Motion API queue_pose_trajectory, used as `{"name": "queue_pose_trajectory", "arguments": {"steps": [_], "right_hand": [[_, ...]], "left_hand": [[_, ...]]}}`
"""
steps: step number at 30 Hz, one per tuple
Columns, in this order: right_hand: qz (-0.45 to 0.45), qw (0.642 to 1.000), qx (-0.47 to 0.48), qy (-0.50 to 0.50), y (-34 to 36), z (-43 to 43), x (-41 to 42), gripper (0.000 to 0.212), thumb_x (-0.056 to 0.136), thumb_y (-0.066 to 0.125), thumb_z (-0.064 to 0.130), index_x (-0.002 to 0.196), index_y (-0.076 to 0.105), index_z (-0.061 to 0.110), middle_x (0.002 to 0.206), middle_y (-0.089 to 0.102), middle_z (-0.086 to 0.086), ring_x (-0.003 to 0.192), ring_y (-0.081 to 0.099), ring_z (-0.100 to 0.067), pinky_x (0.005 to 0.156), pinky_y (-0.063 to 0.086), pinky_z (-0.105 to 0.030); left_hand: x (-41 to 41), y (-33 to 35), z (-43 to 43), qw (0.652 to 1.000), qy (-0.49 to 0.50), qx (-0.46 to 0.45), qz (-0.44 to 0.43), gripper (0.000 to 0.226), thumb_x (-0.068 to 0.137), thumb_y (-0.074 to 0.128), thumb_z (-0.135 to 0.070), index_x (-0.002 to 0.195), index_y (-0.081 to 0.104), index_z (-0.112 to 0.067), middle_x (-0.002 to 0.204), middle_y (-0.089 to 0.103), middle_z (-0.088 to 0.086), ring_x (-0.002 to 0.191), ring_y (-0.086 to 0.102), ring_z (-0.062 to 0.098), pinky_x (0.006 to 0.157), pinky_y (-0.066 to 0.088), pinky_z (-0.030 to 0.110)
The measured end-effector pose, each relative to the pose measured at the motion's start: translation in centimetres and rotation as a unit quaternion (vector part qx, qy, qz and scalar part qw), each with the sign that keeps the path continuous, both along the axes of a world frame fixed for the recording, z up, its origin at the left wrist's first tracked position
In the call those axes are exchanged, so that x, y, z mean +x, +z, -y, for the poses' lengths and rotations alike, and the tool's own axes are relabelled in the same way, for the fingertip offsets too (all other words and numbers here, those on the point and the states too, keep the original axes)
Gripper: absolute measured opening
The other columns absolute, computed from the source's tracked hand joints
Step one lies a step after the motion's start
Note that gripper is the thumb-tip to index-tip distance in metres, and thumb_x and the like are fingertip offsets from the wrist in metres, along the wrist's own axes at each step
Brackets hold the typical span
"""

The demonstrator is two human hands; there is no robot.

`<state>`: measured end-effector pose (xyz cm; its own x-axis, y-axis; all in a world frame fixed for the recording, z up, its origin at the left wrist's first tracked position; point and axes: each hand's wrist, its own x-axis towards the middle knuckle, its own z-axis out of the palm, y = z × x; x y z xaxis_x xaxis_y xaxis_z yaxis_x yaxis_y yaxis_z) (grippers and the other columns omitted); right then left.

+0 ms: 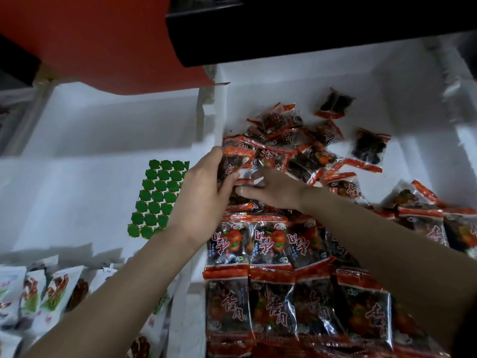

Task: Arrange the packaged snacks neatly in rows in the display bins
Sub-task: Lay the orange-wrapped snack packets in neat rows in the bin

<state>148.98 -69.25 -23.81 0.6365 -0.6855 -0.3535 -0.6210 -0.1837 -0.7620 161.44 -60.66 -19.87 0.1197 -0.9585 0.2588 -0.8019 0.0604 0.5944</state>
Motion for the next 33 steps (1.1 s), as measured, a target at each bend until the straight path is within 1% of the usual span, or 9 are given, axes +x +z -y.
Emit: {"name": "queue_pose_trajectory", "arguments": {"steps": [3,6,10,15,20,24,28,31,33], "right_hand": [[0.059,0.996,0.034,-0.066,-0.1,0.0,1.2,0.007,0.084,0.068,0.023,0.085,0.066,0.017,0.083,0.065,0.000,0.078,0.058,-0.013,0.065,0.043,-0.020],[0.084,0.986,0.050,-0.137,-0.4,0.2,2.2,0.022,0.077,0.072,0.010,0.098,0.069,0.003,0.092,0.071,-0.006,0.078,0.062,-0.014,0.061,0.045,-0.012],[0.117,0.969,0.078,-0.203,-0.6,0.3,2.0,0.019,0.079,0.073,0.007,0.096,0.066,0.006,0.097,0.069,-0.006,0.085,0.067,-0.021,0.081,0.056,-0.031],[0.156,0.958,0.006,-0.239,0.7,0.6,0.4,0.019,0.075,0.074,0.007,0.092,0.069,0.013,0.103,0.069,-0.007,0.093,0.067,-0.021,0.088,0.054,-0.039],[0.207,0.935,-0.070,-0.278,4.0,0.0,-2.0,0.014,0.085,0.067,0.014,0.099,0.070,0.013,0.094,0.070,-0.007,0.086,0.068,-0.025,0.081,0.056,-0.042],[0.226,0.943,-0.070,-0.233,6.1,-3.8,-4.0,0.006,0.088,0.062,0.012,0.084,0.065,0.015,0.081,0.067,0.002,0.076,0.064,-0.012,0.083,0.054,-0.035],[0.201,0.963,-0.032,-0.176,6.6,-9.4,-5.8,0.013,0.088,0.061,0.012,0.077,0.062,0.005,0.071,0.067,0.003,0.068,0.063,-0.008,0.070,0.053,-0.022],[0.137,0.983,-0.026,-0.115,5.9,-13.7,-6.3,0.010,0.087,0.062,0.017,0.077,0.065,0.017,0.068,0.067,0.014,0.061,0.060,0.002,0.059,0.047,-0.013],[0.108,0.991,-0.021,-0.082,5.2,-16.1,-6.0,0.010,0.087,0.063,0.018,0.079,0.065,0.024,0.067,0.066,0.015,0.059,0.059,0.002,0.054,0.045,-0.012]], "left_hand": [[0.4,0.2,-0.7,1.000,0.011,-0.002,-0.019,0.019,0.091,0.060,-0.011,0.099,0.048,-0.024,0.081,0.051,-0.022,0.074,0.053,-0.014,0.061,0.035,0.000],[0.9,0.4,-1.3,0.999,0.029,-0.004,-0.034,0.015,0.090,0.061,-0.012,0.103,0.054,-0.018,0.085,0.057,-0.013,0.076,0.055,-0.009,0.064,0.039,0.001],[1.2,0.8,-2.0,0.996,0.056,-0.010,-0.066,0.016,0.089,0.062,-0.011,0.097,0.050,-0.019,0.079,0.055,-0.019,0.072,0.053,-0.014,0.059,0.037,0.002],[1.7,1.6,-2.7,0.988,0.093,-0.022,-0.119,0.016,0.090,0.061,-0.010,0.098,0.053,-0.021,0.082,0.061,-0.013,0.075,0.058,0.001,0.061,0.042,0.007],[1.5,2.5,-4.1,0.966,0.123,-0.018,-0.226,0.017,0.089,0.062,-0.015,0.106,0.059,-0.017,0.090,0.068,-0.004,0.086,0.066,0.014,0.081,0.055,0.037],[1.0,2.8,-6.4,0.959,0.123,-0.018,-0.256,0.013,0.091,0.061,-0.018,0.102,0.061,-0.014,0.085,0.066,-0.005,0.080,0.062,0.012,0.074,0.051,0.035],[0.3,2.8,-9.5,0.956,0.118,-0.006,-0.267,0.010,0.090,0.060,-0.020,0.099,0.061,-0.015,0.075,0.062,-0.006,0.071,0.057,0.010,0.070,0.051,0.026],[-0.1,2.9,-12.1,0.958,0.119,-0.003,-0.261,0.007,0.090,0.059,-0.019,0.097,0.061,-0.017,0.073,0.062,-0.009,0.064,0.053,0.004,0.063,0.046,0.016],[-0.1,2.8,-13.7,0.954,0.128,0.000,-0.271,0.007,0.091,0.059,-0.018,0.098,0.061,-0.016,0.075,0.064,-0.010,0.067,0.056,0.006,0.064,0.047,0.019]]}}
